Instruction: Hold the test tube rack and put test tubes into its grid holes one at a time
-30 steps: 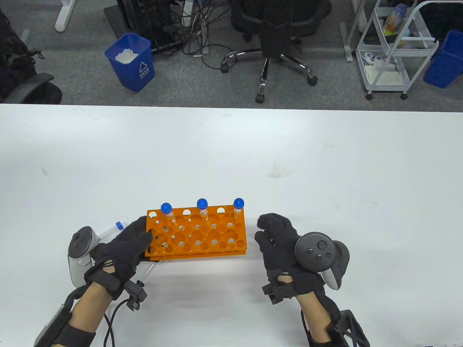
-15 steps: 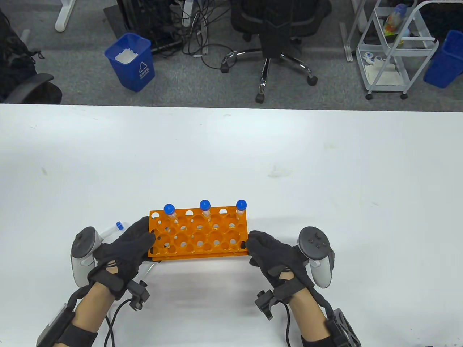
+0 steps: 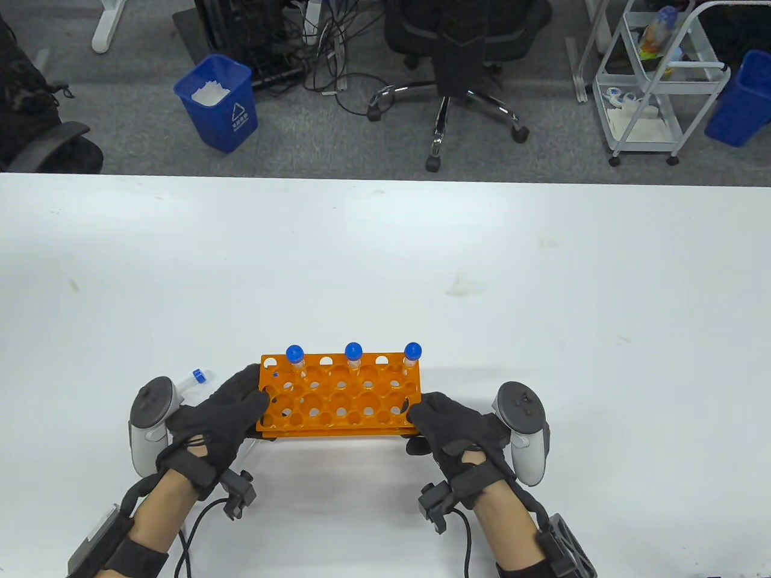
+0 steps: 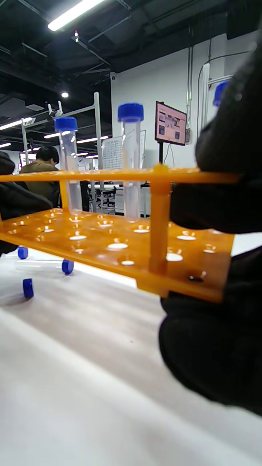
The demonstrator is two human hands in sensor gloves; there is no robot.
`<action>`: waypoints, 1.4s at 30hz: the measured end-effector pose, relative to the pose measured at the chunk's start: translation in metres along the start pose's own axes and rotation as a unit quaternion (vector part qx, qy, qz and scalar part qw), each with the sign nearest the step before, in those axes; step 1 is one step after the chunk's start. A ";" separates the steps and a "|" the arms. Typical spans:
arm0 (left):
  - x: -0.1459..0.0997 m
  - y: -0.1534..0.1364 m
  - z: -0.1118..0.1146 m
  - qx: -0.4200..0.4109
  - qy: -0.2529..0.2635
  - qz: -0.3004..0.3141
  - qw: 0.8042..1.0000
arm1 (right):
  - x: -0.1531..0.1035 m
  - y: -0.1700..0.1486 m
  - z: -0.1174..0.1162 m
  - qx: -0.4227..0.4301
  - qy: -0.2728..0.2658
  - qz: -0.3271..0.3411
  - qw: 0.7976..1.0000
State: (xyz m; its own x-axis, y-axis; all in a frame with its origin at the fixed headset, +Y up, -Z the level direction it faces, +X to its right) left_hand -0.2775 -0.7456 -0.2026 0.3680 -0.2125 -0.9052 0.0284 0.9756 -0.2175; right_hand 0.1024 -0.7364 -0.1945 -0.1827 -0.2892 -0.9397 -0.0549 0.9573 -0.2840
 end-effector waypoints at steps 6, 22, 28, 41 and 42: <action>-0.003 0.013 -0.005 0.071 0.021 0.018 0.997 | -0.001 0.001 0.004 0.013 -0.006 0.002 1.000; 0.011 0.122 -0.061 0.635 0.169 -0.045 0.753 | -0.004 0.005 0.018 0.020 -0.017 0.017 1.000; 0.040 0.070 -0.068 0.713 0.054 -0.150 0.683 | -0.006 0.006 0.021 0.024 -0.014 0.019 0.999; 0.045 0.015 -0.082 0.731 0.008 -0.179 0.659 | -0.006 0.006 0.021 0.025 -0.005 0.017 1.000; 0.044 0.015 -0.082 0.732 0.013 -0.173 0.659 | -0.006 0.006 0.021 0.025 -0.004 0.017 1.000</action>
State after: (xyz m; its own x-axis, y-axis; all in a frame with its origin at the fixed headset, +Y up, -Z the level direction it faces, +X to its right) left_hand -0.3374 -0.7451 -0.2760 0.0886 -0.4179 -0.9042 0.9795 -0.1285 0.1553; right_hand 0.1240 -0.7286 -0.1944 -0.1748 -0.2569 -0.9505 0.0007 0.9653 -0.2610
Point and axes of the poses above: the tracker on the back of each hand, its own y axis roughly to the thumb side, its own x axis roughly from the wrist to the fingertips, z = x × y, the point moved 1 cm from there along x, roughly from the wrist to the fingertips, and after that the axes turned 5 degrees about -y, right-handed, at the moved point
